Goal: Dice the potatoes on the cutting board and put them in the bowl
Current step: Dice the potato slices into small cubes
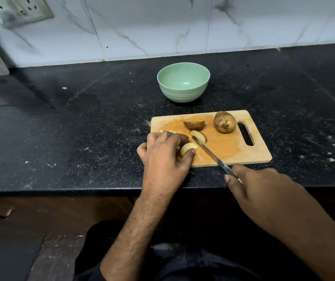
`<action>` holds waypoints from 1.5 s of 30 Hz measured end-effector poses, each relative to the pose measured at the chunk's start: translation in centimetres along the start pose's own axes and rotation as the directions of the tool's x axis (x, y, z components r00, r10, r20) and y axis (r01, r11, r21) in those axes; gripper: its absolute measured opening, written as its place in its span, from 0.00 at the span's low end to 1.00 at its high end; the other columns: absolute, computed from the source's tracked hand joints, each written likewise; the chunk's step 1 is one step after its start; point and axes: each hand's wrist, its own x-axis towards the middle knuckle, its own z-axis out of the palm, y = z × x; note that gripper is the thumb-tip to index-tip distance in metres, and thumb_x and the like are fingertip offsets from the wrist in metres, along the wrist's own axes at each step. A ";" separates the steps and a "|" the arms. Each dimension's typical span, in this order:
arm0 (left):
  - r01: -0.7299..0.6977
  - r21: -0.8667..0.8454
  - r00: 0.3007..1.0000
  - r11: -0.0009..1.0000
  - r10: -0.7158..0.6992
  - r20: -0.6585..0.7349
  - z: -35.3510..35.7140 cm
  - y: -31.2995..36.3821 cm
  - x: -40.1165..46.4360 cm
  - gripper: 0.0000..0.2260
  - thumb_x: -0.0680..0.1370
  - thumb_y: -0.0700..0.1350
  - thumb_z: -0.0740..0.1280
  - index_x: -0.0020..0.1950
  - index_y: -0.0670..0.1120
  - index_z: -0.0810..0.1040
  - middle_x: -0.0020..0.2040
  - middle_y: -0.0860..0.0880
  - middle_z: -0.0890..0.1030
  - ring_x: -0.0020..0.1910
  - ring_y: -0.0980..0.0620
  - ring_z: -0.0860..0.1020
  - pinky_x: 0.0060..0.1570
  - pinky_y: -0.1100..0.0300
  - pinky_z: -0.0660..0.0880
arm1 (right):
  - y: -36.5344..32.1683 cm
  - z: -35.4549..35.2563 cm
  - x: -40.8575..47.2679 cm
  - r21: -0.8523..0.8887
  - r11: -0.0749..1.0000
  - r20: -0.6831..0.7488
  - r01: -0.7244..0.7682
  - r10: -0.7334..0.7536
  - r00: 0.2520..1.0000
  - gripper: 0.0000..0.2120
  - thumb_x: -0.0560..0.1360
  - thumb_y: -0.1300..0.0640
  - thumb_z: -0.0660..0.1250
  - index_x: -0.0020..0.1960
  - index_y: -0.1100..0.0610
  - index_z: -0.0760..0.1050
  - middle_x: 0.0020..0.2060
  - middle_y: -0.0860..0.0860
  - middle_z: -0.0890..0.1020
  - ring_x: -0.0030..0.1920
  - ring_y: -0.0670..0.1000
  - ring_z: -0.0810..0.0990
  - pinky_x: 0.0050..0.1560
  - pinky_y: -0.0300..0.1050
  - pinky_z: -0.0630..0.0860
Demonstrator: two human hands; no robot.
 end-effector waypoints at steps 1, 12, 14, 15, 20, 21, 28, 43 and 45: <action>-0.026 0.005 0.999 1.000 0.026 -0.020 0.0 -0.1 -0.1 0.11 0.74 0.58 0.72 0.54 0.58 0.80 0.50 0.61 0.75 0.58 0.56 0.66 0.58 0.53 0.58 | 0.1 0.0 0.0 0.012 1.000 -0.005 0.002 -0.001 1.000 0.15 0.83 0.39 0.46 0.55 0.45 0.67 0.35 0.45 0.72 0.38 0.50 0.72 0.39 0.47 0.70; -0.165 0.131 0.983 0.978 0.174 -0.061 0.3 -0.6 -2.5 0.10 0.78 0.59 0.68 0.54 0.58 0.86 0.55 0.55 0.76 0.58 0.51 0.69 0.55 0.48 0.62 | 1.2 1.0 -0.4 0.073 0.997 0.007 0.005 -0.006 1.000 0.16 0.81 0.37 0.47 0.44 0.47 0.62 0.32 0.47 0.74 0.34 0.46 0.74 0.36 0.46 0.72; -0.171 0.117 0.981 0.978 0.180 -0.067 0.3 -0.7 -2.5 0.10 0.78 0.59 0.69 0.54 0.58 0.86 0.54 0.56 0.76 0.58 0.51 0.70 0.55 0.48 0.63 | 1.2 1.0 -0.5 0.077 0.997 0.008 0.008 -0.009 1.000 0.16 0.81 0.37 0.47 0.43 0.46 0.62 0.32 0.47 0.74 0.34 0.45 0.73 0.35 0.46 0.71; -0.174 0.104 0.981 0.979 0.182 -0.071 0.3 -0.7 -2.5 0.10 0.78 0.58 0.69 0.53 0.58 0.86 0.53 0.56 0.75 0.58 0.52 0.70 0.55 0.49 0.62 | 1.3 0.9 -0.5 0.082 0.997 0.007 0.010 -0.011 1.000 0.16 0.81 0.37 0.47 0.43 0.46 0.61 0.32 0.47 0.74 0.34 0.45 0.74 0.35 0.46 0.72; -0.140 0.023 0.987 0.990 0.142 -0.071 0.4 -0.6 -2.4 0.07 0.76 0.56 0.72 0.51 0.56 0.85 0.51 0.57 0.76 0.56 0.54 0.70 0.54 0.51 0.61 | 1.4 0.8 -0.7 0.093 0.996 0.016 -0.004 0.002 1.000 0.16 0.81 0.37 0.47 0.44 0.46 0.63 0.32 0.47 0.75 0.34 0.45 0.75 0.38 0.46 0.75; -0.126 0.011 0.989 0.992 0.126 -0.072 0.4 -0.5 -2.3 0.07 0.76 0.56 0.72 0.50 0.56 0.85 0.50 0.58 0.75 0.56 0.54 0.69 0.54 0.53 0.59 | 1.4 0.8 -0.7 0.096 0.995 0.016 -0.004 0.002 1.000 0.16 0.81 0.37 0.47 0.45 0.46 0.63 0.32 0.47 0.75 0.34 0.44 0.75 0.38 0.45 0.76; -0.044 -0.005 0.996 0.999 0.044 -0.083 0.3 -0.5 -1.9 0.09 0.74 0.59 0.73 0.48 0.56 0.83 0.49 0.59 0.73 0.54 0.57 0.66 0.51 0.58 0.54 | 1.2 0.4 -1.0 0.092 0.996 0.015 -0.001 0.000 1.000 0.16 0.81 0.37 0.47 0.44 0.46 0.63 0.32 0.47 0.75 0.33 0.45 0.75 0.37 0.43 0.76; 0.178 -0.004 0.983 0.984 -0.178 -0.034 0.3 1.2 -0.7 0.12 0.74 0.56 0.72 0.55 0.58 0.77 0.57 0.56 0.67 0.60 0.55 0.63 0.58 0.56 0.55 | 0.0 0.4 -0.7 0.059 0.998 0.004 0.016 -0.016 1.000 0.15 0.82 0.37 0.46 0.50 0.45 0.64 0.35 0.46 0.73 0.36 0.48 0.72 0.34 0.44 0.68; 0.212 -0.024 0.977 0.977 -0.213 -0.025 0.3 1.3 -0.6 0.13 0.73 0.55 0.72 0.56 0.58 0.75 0.58 0.55 0.66 0.61 0.54 0.62 0.60 0.54 0.57 | -0.2 0.5 -0.5 0.045 0.999 0.002 0.017 -0.017 1.000 0.15 0.82 0.37 0.46 0.50 0.46 0.64 0.35 0.46 0.73 0.37 0.50 0.72 0.35 0.45 0.68</action>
